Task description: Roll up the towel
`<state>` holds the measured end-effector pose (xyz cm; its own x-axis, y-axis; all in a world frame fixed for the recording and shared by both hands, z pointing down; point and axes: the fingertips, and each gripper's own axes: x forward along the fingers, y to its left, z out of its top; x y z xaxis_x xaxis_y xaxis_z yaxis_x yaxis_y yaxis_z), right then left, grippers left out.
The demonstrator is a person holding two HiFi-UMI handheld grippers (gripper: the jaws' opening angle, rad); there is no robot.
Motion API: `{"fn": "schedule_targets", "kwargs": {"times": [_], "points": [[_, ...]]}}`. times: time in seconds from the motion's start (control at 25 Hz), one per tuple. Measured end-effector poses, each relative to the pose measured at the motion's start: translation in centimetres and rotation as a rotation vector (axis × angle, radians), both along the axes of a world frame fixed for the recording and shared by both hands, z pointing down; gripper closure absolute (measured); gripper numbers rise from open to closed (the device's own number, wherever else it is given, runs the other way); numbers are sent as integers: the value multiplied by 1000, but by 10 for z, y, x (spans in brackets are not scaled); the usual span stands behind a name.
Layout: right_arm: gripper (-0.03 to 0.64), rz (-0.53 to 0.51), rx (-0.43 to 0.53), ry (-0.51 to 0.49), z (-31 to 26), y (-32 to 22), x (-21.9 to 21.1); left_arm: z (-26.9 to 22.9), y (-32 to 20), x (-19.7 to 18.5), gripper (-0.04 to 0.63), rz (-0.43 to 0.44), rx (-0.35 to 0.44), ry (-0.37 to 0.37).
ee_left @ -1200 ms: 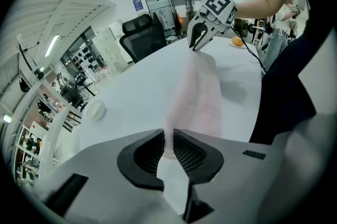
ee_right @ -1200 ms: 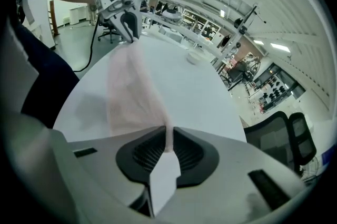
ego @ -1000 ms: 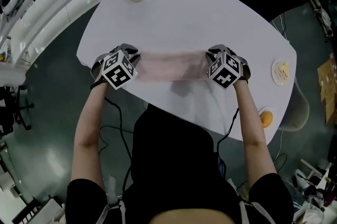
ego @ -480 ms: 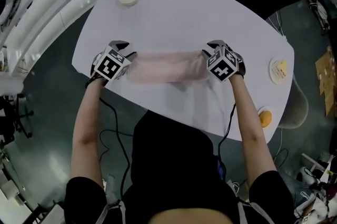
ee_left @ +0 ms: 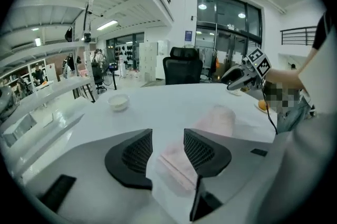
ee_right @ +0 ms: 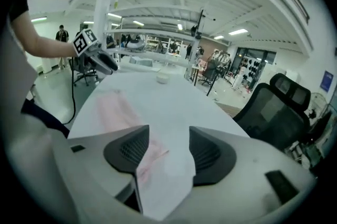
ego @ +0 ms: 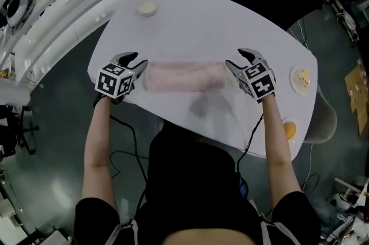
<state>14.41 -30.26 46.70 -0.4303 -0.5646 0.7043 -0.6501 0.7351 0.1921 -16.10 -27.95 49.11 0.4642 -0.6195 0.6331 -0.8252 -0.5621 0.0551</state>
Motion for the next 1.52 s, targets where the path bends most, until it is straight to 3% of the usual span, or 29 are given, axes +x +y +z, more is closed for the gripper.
{"fn": "schedule_targets", "kwargs": {"times": [0.12, 0.36, 0.6, 0.76, 1.04, 1.12, 1.24, 1.28, 1.4, 1.52], "points": [[367, 20, -10, -128, -20, 23, -2, -21, 17, 15, 405, -23, 51, 74], [365, 74, 25, -352, -62, 77, -6, -63, 68, 48, 405, 30, 133, 120], [365, 139, 18, -659, -100, 126, -4, -116, 109, 92, 405, 52, 235, 307], [367, 131, 50, -691, -115, 158, -8, -127, 139, 109, 408, 55, 254, 385], [411, 176, 154, -709, -126, 197, -8, -124, 178, 131, 513, 44, 305, 376], [506, 203, 191, -703, -125, 207, -8, -119, 185, 136, 536, 28, 305, 392], [546, 235, 204, -718, -117, 220, -11, -108, 195, 138, 568, -14, 305, 393], [608, 243, 196, -725, -113, 223, -13, -103, 198, 137, 574, -30, 305, 384], [612, 242, 171, -734, -98, 228, -16, -90, 204, 138, 586, -47, 317, 344], [614, 245, 158, -722, -84, 231, -16, -84, 207, 140, 589, -34, 313, 375]]}}
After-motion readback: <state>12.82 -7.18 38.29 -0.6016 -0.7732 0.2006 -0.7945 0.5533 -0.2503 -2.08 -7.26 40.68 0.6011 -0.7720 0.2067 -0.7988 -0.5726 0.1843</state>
